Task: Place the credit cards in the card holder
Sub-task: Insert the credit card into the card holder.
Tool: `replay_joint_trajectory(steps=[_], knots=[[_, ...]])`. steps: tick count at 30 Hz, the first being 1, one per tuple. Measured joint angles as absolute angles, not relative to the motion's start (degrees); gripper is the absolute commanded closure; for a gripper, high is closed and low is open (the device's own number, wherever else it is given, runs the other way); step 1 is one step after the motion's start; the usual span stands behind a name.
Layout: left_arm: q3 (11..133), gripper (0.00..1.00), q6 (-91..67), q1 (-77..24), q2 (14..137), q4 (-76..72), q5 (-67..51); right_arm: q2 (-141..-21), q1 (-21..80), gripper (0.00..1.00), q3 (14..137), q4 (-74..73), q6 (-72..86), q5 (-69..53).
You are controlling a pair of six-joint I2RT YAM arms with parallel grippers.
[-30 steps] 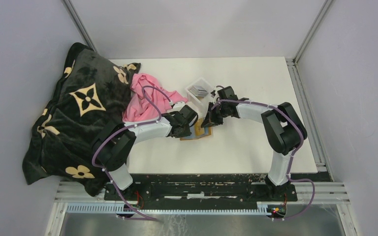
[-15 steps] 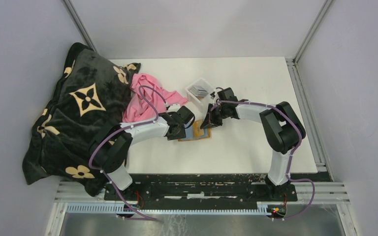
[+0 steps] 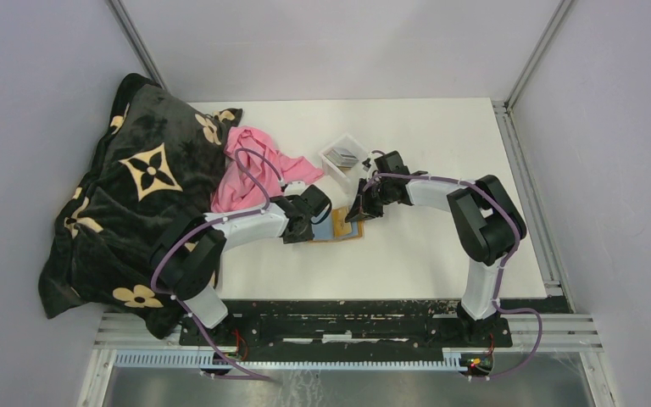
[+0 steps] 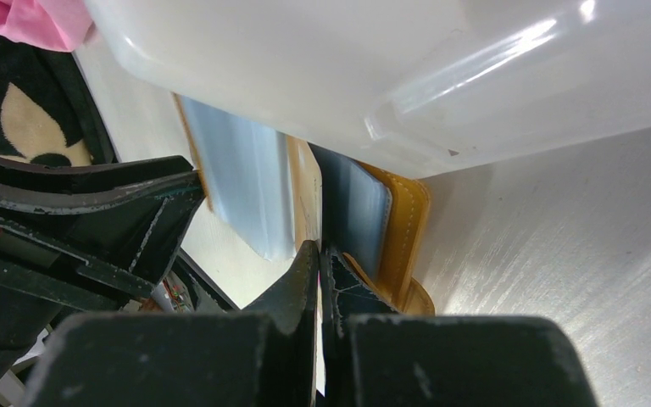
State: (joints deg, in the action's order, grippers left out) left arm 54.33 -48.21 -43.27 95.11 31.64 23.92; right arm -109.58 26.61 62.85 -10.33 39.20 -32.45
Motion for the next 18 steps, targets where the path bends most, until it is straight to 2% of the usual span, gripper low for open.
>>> replay_joint_trajectory(steps=[18], knots=[[52.5, 0.65, -45.6, -41.8, 94.8, 27.8, 23.4, -109.6, 26.6, 0.99, 64.1, -11.5, 39.2, -32.5]])
